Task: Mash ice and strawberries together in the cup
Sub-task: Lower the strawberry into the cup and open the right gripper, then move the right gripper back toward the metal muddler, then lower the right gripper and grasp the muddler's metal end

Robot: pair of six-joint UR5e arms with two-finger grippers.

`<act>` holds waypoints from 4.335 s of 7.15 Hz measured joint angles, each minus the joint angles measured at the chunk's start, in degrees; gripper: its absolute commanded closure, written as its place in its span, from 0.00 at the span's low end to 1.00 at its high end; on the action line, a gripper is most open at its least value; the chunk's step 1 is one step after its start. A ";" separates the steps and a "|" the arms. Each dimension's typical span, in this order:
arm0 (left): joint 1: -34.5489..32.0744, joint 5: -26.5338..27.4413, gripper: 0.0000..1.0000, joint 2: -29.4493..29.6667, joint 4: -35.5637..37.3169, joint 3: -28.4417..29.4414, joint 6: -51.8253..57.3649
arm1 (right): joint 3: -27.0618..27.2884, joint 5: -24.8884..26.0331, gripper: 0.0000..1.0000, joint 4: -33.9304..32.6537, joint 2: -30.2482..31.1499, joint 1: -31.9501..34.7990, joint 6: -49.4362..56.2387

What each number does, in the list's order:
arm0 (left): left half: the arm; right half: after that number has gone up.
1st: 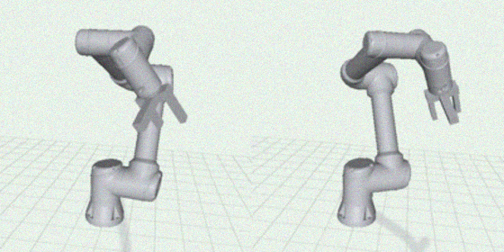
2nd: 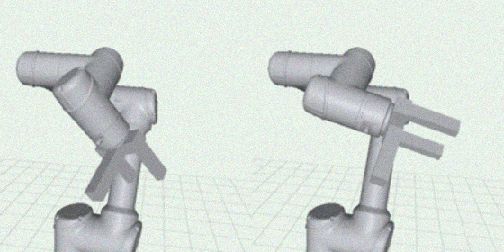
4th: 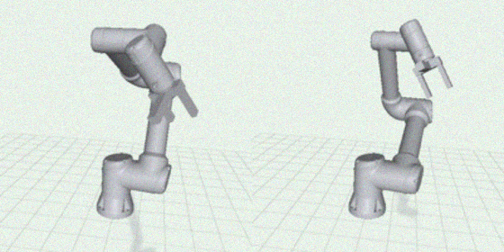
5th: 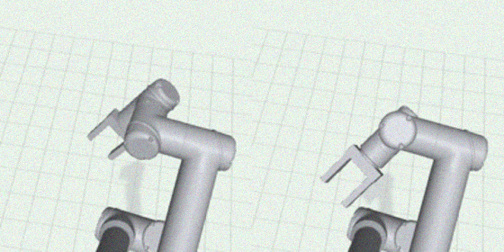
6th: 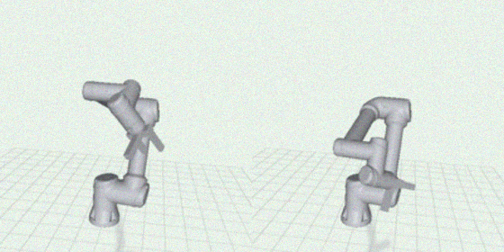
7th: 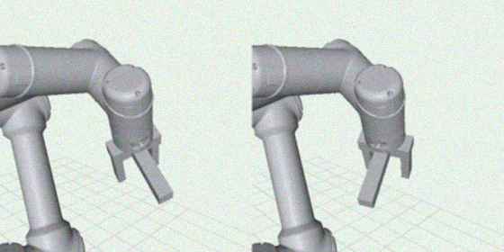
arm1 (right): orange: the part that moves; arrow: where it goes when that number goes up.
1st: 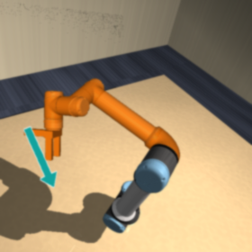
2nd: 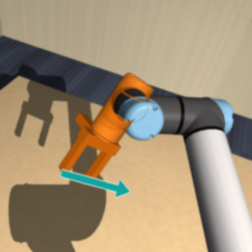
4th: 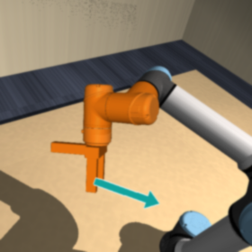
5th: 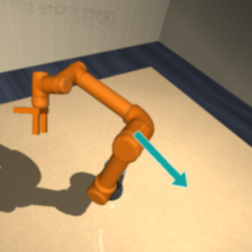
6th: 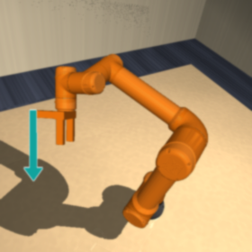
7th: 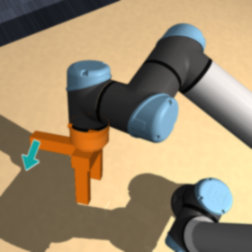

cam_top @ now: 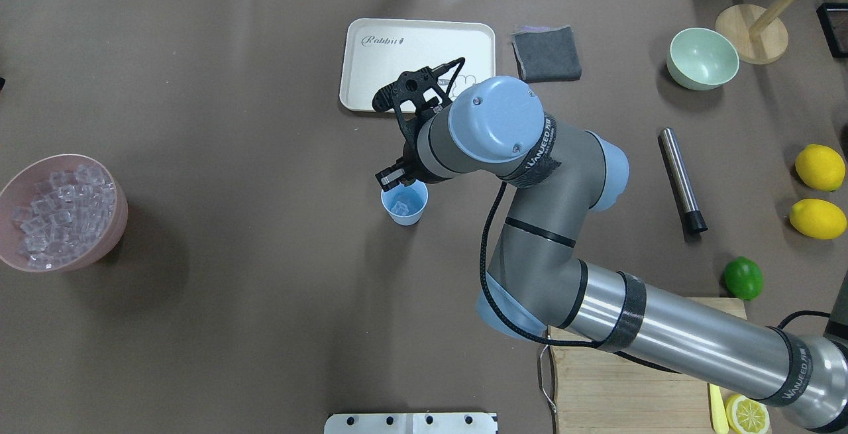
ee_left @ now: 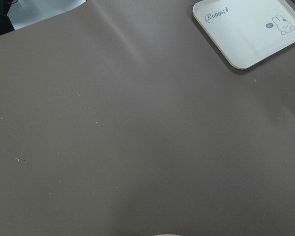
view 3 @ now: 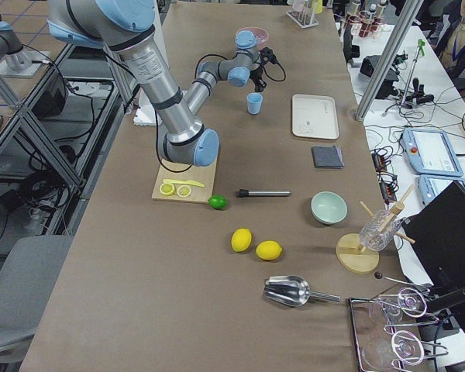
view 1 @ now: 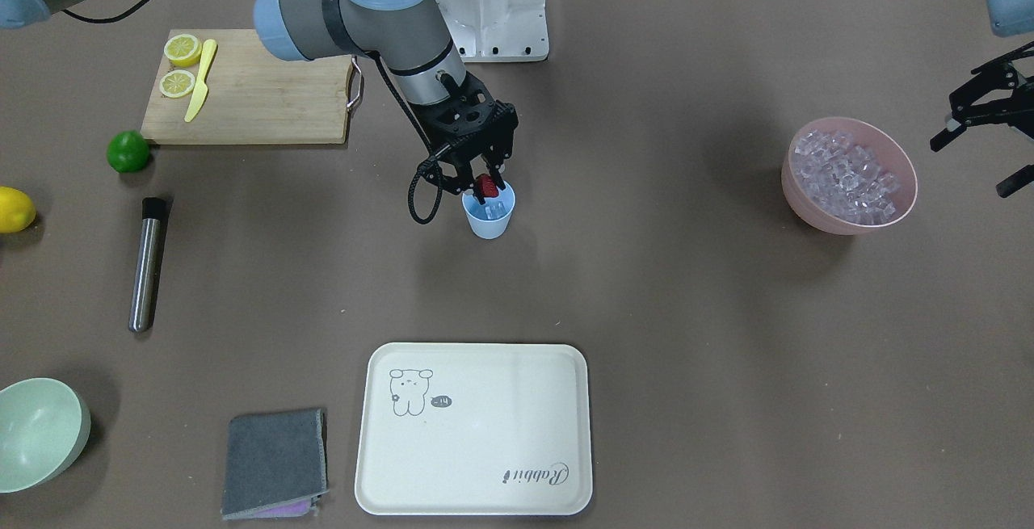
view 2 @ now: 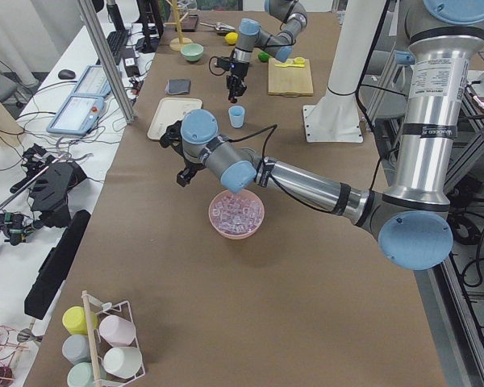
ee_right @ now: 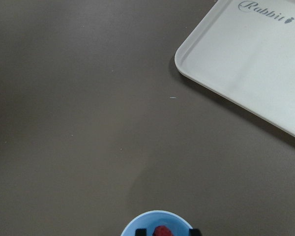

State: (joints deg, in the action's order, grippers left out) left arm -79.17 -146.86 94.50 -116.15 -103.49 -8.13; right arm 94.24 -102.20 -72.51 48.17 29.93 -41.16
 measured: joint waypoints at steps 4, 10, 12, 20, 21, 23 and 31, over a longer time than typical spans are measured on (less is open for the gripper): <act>0.06 0.19 0.03 -0.54 -1.62 0.51 -0.10 | -0.12 0.15 0.02 0.12 0.39 -0.17 0.03; 0.07 0.15 0.03 0.02 -1.72 0.92 0.03 | 1.38 -3.71 0.01 -0.15 3.73 6.31 0.59; 0.07 0.20 0.03 2.36 -1.41 1.40 0.02 | 1.23 -11.58 0.01 -0.63 7.99 13.86 0.80; 1.37 2.17 0.03 11.84 -1.42 4.96 -0.04 | -4.15 -20.53 0.01 -15.52 17.34 28.24 8.59; 1.39 3.51 0.03 12.05 -1.45 4.90 -0.06 | -6.41 -20.54 0.01 -15.48 17.37 28.30 10.17; 1.38 4.37 0.03 12.50 -1.37 4.52 -0.22 | -9.53 -20.56 0.01 -15.27 18.04 28.34 13.54; 1.68 7.00 0.03 13.39 -1.26 3.48 -0.37 | -18.98 -22.25 0.11 -2.85 19.17 28.09 7.33</act>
State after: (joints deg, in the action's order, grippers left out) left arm -77.49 -139.86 107.89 -117.41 -100.02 -8.50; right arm 75.27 -124.45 -75.36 67.34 58.02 -33.83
